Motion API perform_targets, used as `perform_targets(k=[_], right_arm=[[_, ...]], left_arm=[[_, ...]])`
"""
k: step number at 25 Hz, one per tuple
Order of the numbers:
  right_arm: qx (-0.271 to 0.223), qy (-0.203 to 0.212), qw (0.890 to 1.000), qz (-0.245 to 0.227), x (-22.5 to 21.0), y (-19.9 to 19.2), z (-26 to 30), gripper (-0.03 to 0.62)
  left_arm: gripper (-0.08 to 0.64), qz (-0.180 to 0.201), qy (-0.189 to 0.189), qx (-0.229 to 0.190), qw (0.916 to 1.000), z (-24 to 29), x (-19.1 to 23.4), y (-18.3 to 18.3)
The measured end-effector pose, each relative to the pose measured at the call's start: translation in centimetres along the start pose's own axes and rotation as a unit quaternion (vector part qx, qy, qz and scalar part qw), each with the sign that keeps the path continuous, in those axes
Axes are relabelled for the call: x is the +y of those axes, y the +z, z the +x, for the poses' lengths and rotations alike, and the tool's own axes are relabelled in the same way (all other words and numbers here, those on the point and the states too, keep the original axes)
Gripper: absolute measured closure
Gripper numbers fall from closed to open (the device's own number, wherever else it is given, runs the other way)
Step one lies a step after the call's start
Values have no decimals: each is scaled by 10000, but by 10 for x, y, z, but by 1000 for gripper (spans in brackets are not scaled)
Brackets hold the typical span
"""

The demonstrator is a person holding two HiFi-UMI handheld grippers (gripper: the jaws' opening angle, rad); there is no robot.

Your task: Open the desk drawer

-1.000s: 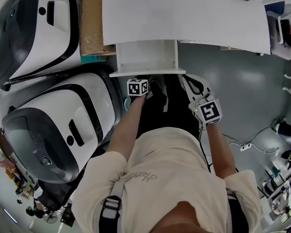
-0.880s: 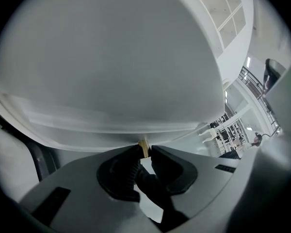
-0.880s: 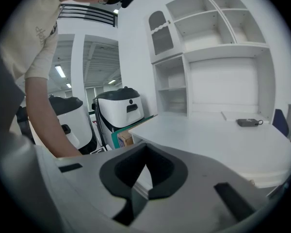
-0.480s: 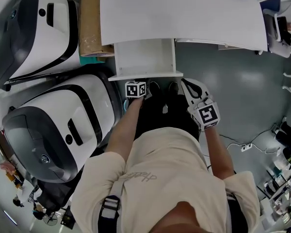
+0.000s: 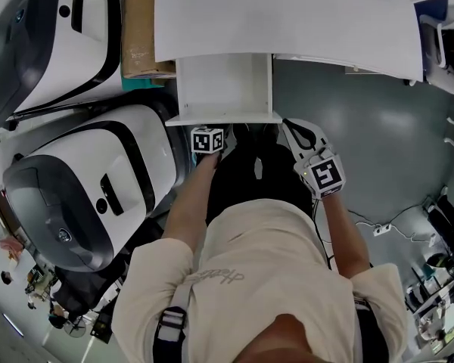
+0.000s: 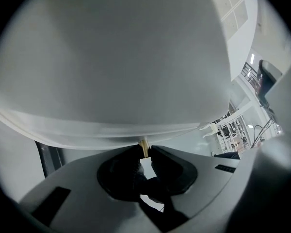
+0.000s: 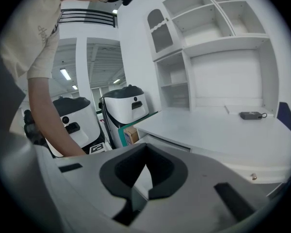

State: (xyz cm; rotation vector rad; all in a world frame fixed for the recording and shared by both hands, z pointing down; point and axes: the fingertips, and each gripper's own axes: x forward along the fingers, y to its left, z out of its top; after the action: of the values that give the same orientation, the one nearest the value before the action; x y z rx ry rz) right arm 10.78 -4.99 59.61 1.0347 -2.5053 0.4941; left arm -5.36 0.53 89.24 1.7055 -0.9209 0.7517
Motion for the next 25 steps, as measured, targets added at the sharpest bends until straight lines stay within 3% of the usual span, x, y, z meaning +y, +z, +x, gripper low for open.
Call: perform_targets(k=[13,18,25], right_arm=[[1,284,9996,-11,-9,-7,-10,594],[24,360,9993,-93,-9,-8,-18,594],[55,485,9986,-188,-10,-11,-23,594]], left_arm=[[485,-63,286,-63,9996,-4,0,-19],[483,-60,359,-491,9981,-5,-1,-19],[483,-413,889,-887,9912,-13,1,-20]])
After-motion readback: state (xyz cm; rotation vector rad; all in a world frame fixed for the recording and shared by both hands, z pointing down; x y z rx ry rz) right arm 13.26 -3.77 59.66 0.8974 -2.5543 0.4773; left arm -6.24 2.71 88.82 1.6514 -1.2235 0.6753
